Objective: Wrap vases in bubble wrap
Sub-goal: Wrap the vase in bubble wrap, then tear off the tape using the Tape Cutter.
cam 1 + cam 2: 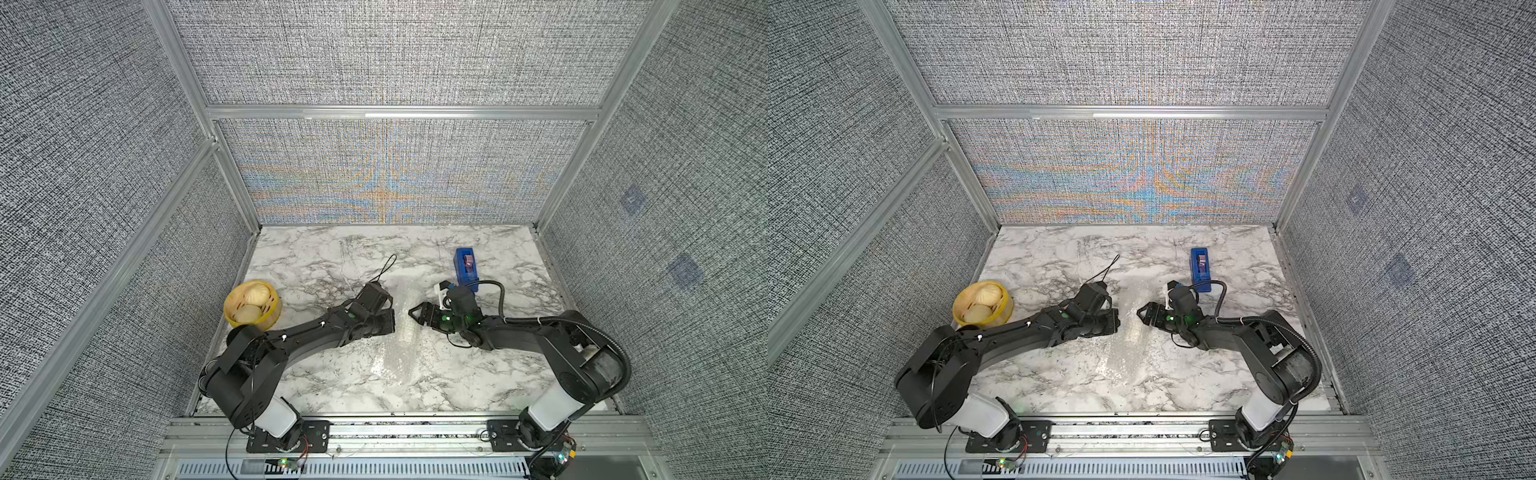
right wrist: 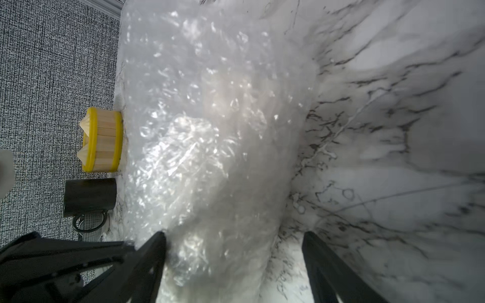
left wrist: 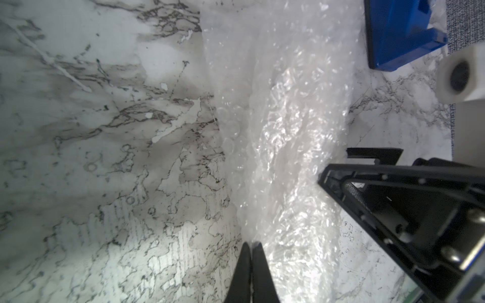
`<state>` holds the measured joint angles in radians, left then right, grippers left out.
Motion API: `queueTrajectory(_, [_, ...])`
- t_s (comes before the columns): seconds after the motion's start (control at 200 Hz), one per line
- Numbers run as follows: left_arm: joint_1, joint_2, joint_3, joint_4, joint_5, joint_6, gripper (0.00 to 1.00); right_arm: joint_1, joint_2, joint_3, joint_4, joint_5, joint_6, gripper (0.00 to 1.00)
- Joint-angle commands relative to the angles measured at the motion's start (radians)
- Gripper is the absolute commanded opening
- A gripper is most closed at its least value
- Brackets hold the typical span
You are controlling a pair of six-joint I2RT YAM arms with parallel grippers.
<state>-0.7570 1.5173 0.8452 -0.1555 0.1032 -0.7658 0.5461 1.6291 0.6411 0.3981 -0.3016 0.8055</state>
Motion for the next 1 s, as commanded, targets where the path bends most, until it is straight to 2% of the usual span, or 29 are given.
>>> queueTrajectory(0.0, [0.001, -0.032, 0.019, -0.075, -0.071, 0.04, 0.0, -0.013, -0.038, -0.007, -0.08, 0.028, -0.033, 0.83])
queueTrajectory(0.37, [0.001, -0.035, 0.048, -0.127, -0.067, 0.082, 0.0, -0.08, -0.16, 0.032, -0.218, 0.027, -0.097, 0.79])
queueTrajectory(0.58, [-0.017, -0.072, 0.058, -0.141, -0.055, 0.084, 0.0, -0.217, -0.242, 0.146, -0.47, 0.063, -0.223, 0.75])
queueTrajectory(0.806, [-0.045, -0.044, 0.099, -0.179, -0.072, 0.11, 0.0, -0.343, -0.205, 0.344, -0.751, 0.217, -0.336, 0.71])
queueTrajectory(0.926, [-0.057, -0.045, 0.104, -0.182, -0.081, 0.112, 0.0, -0.449, -0.142, 0.421, -0.761, 0.125, -0.32, 0.66])
queueTrajectory(0.996, [-0.058, -0.044, 0.102, -0.184, -0.084, 0.115, 0.0, -0.524, -0.088, 0.458, -0.743, -0.011, -0.321, 0.57])
